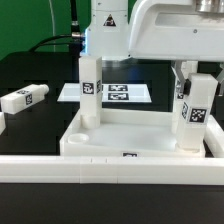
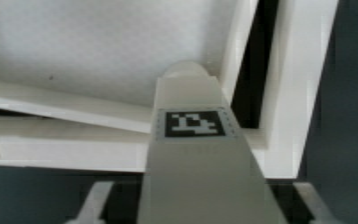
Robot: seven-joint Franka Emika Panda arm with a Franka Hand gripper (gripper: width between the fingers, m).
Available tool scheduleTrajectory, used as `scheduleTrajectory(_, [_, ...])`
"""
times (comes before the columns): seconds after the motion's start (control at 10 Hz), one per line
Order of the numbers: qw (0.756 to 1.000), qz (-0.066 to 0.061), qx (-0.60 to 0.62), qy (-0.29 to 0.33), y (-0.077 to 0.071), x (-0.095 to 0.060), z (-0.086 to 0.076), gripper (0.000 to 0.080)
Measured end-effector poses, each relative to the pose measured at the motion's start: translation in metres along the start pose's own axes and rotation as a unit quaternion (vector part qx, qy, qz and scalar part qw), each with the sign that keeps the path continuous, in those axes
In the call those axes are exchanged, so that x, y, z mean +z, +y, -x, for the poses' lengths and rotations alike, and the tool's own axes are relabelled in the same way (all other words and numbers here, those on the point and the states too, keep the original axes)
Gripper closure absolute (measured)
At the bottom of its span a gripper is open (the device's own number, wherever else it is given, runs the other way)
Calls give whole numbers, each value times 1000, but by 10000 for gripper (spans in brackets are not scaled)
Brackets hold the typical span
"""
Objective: Assemble desk
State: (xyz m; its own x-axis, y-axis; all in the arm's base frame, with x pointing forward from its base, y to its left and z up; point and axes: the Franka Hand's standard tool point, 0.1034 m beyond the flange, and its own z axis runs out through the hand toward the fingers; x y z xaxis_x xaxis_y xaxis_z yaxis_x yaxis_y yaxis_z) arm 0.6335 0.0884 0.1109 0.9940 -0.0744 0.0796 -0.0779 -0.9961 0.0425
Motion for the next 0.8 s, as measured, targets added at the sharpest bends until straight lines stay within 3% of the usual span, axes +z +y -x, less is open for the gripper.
scheduleTrajectory(0.3, [987, -8, 162, -3, -1, 1, 1, 507])
scheduleTrajectory(0.6, [946, -26, 323, -4, -3, 2, 0, 506])
scheduleTrajectory(0.8, [911, -27, 412, -5, -4, 2, -1, 506])
